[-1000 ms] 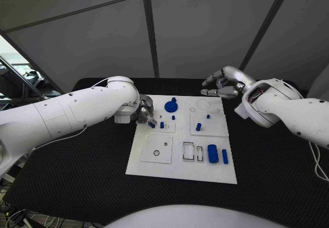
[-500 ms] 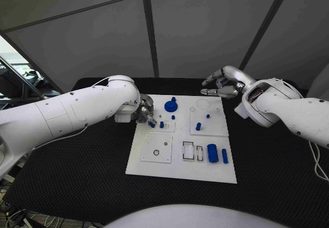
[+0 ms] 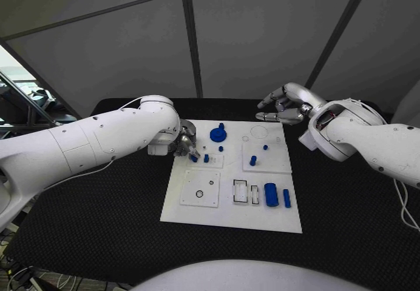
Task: Assemble the parts on the task board
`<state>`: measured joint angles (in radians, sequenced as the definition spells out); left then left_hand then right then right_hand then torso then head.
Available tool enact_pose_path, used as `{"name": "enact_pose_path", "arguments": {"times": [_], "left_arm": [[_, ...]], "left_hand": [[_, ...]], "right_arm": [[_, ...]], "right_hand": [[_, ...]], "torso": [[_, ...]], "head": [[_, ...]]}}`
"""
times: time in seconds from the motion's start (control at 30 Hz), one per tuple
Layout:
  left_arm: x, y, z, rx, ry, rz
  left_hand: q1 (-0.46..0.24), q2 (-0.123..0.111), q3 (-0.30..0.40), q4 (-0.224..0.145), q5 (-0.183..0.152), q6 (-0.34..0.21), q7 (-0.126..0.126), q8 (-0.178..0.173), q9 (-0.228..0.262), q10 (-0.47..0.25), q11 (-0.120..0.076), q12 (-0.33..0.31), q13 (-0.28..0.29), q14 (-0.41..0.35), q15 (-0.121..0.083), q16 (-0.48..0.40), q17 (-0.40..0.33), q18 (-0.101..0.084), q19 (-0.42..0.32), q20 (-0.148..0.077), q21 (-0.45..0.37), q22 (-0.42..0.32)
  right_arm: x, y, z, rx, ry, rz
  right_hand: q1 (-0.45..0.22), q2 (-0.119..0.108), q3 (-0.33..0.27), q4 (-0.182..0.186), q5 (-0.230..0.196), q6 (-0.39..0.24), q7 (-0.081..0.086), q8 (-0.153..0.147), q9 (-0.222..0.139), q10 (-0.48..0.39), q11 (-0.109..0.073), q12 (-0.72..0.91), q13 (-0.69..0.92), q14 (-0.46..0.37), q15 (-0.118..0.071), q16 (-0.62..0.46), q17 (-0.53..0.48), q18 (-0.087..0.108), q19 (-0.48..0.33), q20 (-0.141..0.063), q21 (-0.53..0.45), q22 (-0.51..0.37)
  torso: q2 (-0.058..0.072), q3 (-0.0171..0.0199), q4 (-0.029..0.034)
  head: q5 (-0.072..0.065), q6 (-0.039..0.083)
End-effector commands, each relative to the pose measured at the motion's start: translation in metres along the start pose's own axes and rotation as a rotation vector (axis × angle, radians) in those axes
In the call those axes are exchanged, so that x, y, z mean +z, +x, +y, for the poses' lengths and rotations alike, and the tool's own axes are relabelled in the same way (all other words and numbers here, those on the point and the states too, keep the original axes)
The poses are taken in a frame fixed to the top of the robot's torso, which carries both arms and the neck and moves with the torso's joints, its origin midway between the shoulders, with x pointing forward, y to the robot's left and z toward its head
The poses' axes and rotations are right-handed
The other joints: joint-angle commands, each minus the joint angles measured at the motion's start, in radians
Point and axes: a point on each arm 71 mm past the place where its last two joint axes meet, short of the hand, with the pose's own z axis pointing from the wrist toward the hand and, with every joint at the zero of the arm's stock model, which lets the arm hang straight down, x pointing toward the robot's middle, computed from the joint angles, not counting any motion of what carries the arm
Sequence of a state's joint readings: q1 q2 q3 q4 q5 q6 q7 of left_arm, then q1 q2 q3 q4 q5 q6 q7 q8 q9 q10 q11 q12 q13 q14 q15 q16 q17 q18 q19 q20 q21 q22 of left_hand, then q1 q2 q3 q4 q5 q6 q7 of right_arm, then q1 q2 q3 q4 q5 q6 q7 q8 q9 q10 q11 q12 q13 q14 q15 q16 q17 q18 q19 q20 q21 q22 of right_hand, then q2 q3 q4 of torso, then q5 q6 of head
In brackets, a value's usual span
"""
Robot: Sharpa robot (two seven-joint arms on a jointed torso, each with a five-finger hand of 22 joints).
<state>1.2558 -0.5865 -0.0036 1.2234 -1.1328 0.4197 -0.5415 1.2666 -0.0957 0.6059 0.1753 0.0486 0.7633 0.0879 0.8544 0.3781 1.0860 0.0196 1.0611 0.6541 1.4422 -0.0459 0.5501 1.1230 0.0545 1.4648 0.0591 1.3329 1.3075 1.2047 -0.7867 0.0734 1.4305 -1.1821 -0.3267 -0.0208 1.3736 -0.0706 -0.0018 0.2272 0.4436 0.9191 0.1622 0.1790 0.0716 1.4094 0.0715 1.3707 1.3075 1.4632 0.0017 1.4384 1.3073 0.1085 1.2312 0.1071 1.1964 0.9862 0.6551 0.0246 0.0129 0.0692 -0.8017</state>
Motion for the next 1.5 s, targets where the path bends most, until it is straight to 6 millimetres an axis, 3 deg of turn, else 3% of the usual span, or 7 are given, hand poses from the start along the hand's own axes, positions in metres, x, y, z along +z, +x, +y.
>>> {"name": "enact_pose_path", "arguments": {"times": [0.03,0.57,0.87,1.13,1.5], "left_arm": [[0.004,0.006,0.0,0.022,-0.02,0.013],[0.006,0.006,-0.001,0.018,-0.025,-0.008],[0.005,0.004,0.003,-0.005,-0.036,-0.037],[0.004,0.002,0.008,-0.031,-0.042,-0.066],[0.002,-0.001,0.012,-0.063,-0.035,-0.101]], "left_hand": [[0.009,0.004,0.115,-0.108,0.005,-0.004,-0.004,-0.002,0.0,0.016,-0.01,0.007,0.001,0.003,-0.004,0.004,0.002,-0.002,0.023,-0.004,0.007,0.114],[-0.027,0.008,0.114,-0.096,0.004,-0.003,-0.005,0.0,0.004,0.021,-0.01,0.011,0.007,0.006,-0.003,0.003,0.001,-0.002,0.024,-0.003,0.009,0.117],[-0.212,-0.047,-0.049,0.012,0.002,0.035,-0.01,-0.013,-0.001,0.033,-0.011,0.033,0.027,0.016,-0.004,0.028,0.013,-0.005,0.03,-0.004,0.023,0.128],[-0.245,-0.042,-0.127,0.04,0.003,0.054,-0.016,-0.019,-0.002,0.054,-0.017,0.061,0.066,0.025,-0.009,0.047,0.021,-0.01,0.04,-0.009,0.047,0.145],[-0.247,-0.033,-0.157,0.05,0.004,0.058,-0.018,-0.022,-0.002,0.056,-0.018,0.066,0.073,0.026,-0.01,0.048,0.022,-0.011,0.04,-0.011,0.048,0.146]], "right_arm": [[0.0,-0.001,0.002,-0.003,-0.009,-0.005],[0.0,-0.001,0.002,-0.003,-0.009,-0.004],[0.0,-0.002,0.001,-0.003,-0.009,-0.005],[0.0,-0.002,0.001,-0.004,-0.009,-0.004],[0.0,-0.002,0.001,-0.004,-0.009,-0.004]], "right_hand": [[0.003,0.006,0.003,0.0,0.004,-0.004,-0.006,0.006,-0.002,-0.006,-0.002,-0.002,0.047,0.062,-0.007,-0.003,0.058,0.008,-0.001,-0.003,-0.001,0.001],[0.004,0.006,0.003,0.001,0.006,-0.004,-0.006,0.006,-0.002,-0.007,-0.002,-0.003,0.046,0.062,-0.008,-0.004,0.056,0.009,-0.002,-0.003,-0.003,-0.001],[0.004,0.006,0.002,0.001,0.006,-0.005,-0.006,0.006,-0.002,-0.008,-0.002,-0.004,0.045,0.062,-0.007,-0.005,0.054,0.009,-0.003,-0.003,-0.004,-0.002],[0.004,0.006,0.002,0.001,0.006,-0.005,-0.006,0.006,-0.002,-0.008,-0.002,-0.004,0.045,0.062,-0.007,-0.005,0.054,0.009,-0.003,-0.003,-0.004,-0.002],[0.004,0.006,0.002,0.001,0.006,-0.005,-0.006,0.006,-0.002,-0.008,-0.002,-0.004,0.045,0.062,-0.007,-0.005,0.054,0.009,-0.003,-0.003,-0.004,-0.002]], "torso": [[-0.001,-0.0002,0.0002],[-0.001,0.0003,0.0009],[-0.001,0.0,0.0005],[-0.001,-0.0004,0.0014],[-0.001,0.0001,0.001]], "head": [[0.0,0.0],[-0.002,0.002],[-0.003,0.005],[-0.003,0.009],[-0.004,0.008]]}}
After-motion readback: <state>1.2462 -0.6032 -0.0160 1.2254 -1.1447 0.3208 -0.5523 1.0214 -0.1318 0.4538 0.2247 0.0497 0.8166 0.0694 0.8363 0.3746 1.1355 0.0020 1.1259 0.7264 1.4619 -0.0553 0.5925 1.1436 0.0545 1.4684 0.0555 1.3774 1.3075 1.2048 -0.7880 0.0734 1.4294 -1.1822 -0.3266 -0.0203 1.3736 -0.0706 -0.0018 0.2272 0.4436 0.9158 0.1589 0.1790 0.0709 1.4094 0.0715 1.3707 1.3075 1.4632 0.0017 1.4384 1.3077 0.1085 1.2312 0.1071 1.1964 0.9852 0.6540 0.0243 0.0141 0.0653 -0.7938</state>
